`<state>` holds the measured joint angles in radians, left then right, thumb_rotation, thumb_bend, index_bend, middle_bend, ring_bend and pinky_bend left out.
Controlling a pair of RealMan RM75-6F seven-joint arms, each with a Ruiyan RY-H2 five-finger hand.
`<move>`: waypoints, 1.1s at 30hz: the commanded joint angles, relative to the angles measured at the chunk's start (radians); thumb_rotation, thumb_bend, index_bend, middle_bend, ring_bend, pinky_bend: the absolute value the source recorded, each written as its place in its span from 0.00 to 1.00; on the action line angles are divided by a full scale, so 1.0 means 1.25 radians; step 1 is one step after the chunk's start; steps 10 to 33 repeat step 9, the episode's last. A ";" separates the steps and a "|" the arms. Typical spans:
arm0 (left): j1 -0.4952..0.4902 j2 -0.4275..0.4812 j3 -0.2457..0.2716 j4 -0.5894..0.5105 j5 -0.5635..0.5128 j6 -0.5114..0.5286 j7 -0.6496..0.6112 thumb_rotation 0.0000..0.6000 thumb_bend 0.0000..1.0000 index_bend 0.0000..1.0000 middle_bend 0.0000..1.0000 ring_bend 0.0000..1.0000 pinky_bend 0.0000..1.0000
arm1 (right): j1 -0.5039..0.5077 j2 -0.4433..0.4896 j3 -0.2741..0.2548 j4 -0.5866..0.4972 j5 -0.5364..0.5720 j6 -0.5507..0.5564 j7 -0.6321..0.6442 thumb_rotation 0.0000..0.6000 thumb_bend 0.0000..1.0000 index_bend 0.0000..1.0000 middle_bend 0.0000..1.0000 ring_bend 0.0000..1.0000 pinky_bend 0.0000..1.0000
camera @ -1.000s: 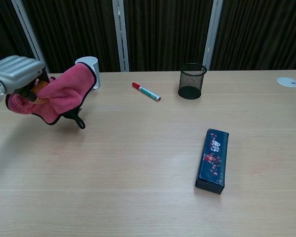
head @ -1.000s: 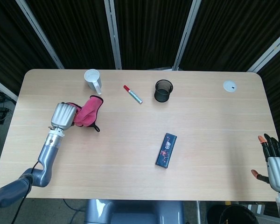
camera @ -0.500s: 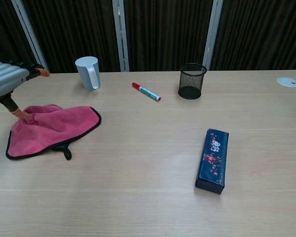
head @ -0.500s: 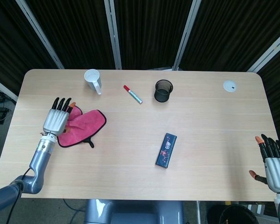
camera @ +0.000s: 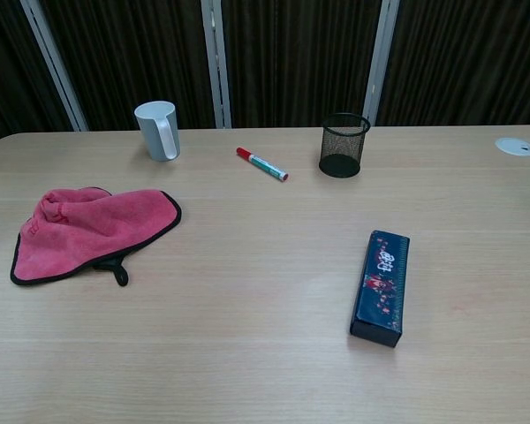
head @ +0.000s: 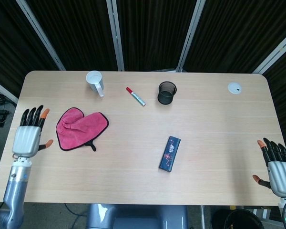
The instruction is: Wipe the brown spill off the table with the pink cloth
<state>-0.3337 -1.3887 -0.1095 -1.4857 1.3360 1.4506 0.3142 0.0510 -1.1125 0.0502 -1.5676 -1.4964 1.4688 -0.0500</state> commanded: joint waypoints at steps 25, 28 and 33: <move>0.176 0.045 0.133 -0.016 0.115 0.160 -0.076 1.00 0.00 0.00 0.00 0.00 0.00 | -0.005 -0.012 0.005 0.009 -0.023 0.038 0.007 1.00 0.00 0.00 0.00 0.00 0.00; 0.176 0.045 0.133 -0.016 0.115 0.160 -0.076 1.00 0.00 0.00 0.00 0.00 0.00 | -0.005 -0.012 0.005 0.009 -0.023 0.038 0.007 1.00 0.00 0.00 0.00 0.00 0.00; 0.176 0.045 0.133 -0.016 0.115 0.160 -0.076 1.00 0.00 0.00 0.00 0.00 0.00 | -0.005 -0.012 0.005 0.009 -0.023 0.038 0.007 1.00 0.00 0.00 0.00 0.00 0.00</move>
